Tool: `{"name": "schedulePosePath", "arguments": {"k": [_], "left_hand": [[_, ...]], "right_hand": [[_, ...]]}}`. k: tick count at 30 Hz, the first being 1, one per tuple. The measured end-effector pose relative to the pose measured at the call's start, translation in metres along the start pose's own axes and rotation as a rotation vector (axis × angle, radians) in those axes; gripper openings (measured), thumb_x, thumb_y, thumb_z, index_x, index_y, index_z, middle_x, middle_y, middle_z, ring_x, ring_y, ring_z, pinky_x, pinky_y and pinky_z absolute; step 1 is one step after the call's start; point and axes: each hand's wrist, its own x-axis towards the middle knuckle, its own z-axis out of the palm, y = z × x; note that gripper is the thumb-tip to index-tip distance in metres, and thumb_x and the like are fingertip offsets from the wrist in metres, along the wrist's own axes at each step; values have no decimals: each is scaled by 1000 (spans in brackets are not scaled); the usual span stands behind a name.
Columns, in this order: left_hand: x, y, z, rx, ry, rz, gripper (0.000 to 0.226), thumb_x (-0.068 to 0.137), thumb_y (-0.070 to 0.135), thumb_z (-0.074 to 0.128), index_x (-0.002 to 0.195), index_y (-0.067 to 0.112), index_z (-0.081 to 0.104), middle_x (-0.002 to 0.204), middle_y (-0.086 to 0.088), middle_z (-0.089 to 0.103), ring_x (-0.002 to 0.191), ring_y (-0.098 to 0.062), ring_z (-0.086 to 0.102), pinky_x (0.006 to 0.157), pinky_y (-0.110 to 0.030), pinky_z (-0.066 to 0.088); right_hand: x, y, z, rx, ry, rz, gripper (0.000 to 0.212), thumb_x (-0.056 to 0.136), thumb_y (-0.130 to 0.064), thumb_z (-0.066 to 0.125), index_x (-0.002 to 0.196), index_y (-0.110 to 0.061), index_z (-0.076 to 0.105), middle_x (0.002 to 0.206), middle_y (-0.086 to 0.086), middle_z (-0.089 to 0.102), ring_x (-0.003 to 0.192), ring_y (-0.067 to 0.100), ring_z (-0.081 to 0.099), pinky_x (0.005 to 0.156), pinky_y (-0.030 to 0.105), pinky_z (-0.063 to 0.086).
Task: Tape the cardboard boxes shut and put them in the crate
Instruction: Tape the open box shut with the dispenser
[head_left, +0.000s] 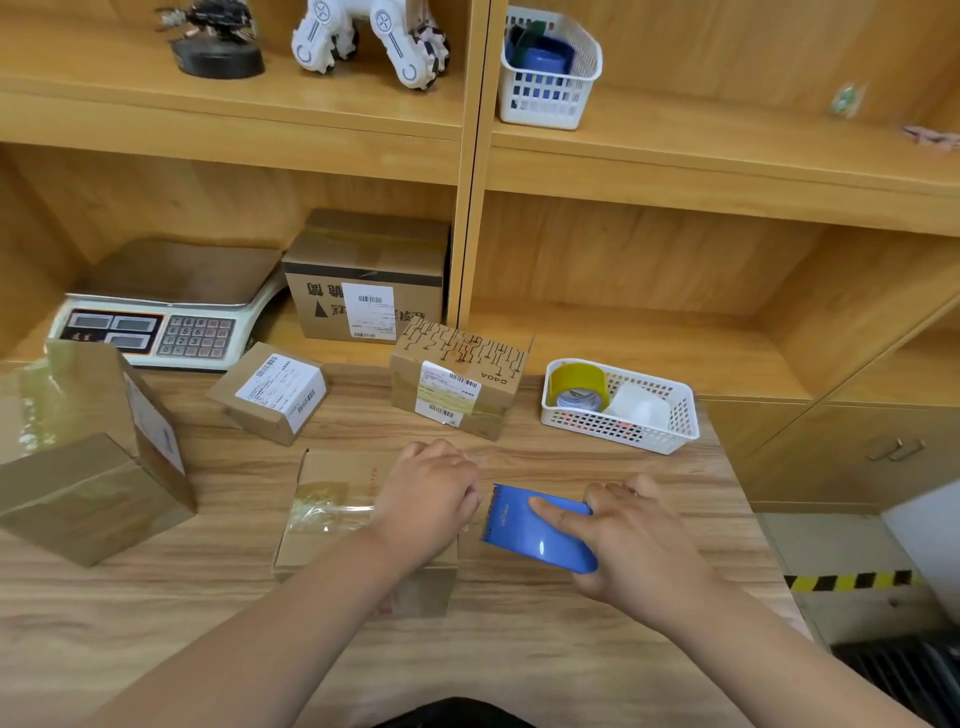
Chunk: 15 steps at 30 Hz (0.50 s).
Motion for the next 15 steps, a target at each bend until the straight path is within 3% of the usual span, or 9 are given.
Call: {"name": "schedulePosePath", "arguments": {"k": [4, 8, 11, 13, 15], "left_hand": [[3, 0, -3, 53, -1, 6, 12, 63, 30, 63, 55, 27, 54, 58, 15, 57, 72, -8, 57, 67, -23, 29], [5, -2, -6, 90, 6, -8, 12, 66, 33, 55, 55, 28, 54, 57, 15, 57, 71, -8, 56, 64, -24, 29], [5, -3, -6, 116, -6, -7, 18, 61, 31, 72, 55, 28, 55, 57, 15, 58, 70, -8, 56, 65, -23, 35], [5, -2, -8, 119, -15, -12, 24, 57, 28, 79, 55, 28, 55, 56, 14, 57, 69, -9, 57, 64, -24, 38], [5, 0, -9, 132, -20, -13, 27, 54, 27, 82, 54, 28, 55, 54, 14, 56, 68, -9, 57, 61, -25, 42]], "right_hand": [[5, -11, -1, 24, -24, 71, 76, 32, -44, 84, 107, -40, 70, 55, -8, 46, 48, 14, 51, 64, 32, 21], [11, -16, -3, 8, 7, 71, 73, 33, -44, 84, 105, -41, 70, 52, -7, 47, 46, 14, 50, 64, 32, 21], [17, -15, -1, -20, 11, 78, 73, 34, -47, 82, 106, -43, 69, 53, -6, 48, 46, 14, 51, 64, 31, 23], [19, -17, -8, -46, -14, 64, 71, 47, -47, 79, 116, -46, 64, 62, -6, 54, 56, 16, 55, 67, 31, 27], [22, -18, -16, -61, 11, 38, 67, 74, -44, 67, 136, -47, 43, 89, -1, 60, 83, 21, 58, 79, 34, 29]]}}
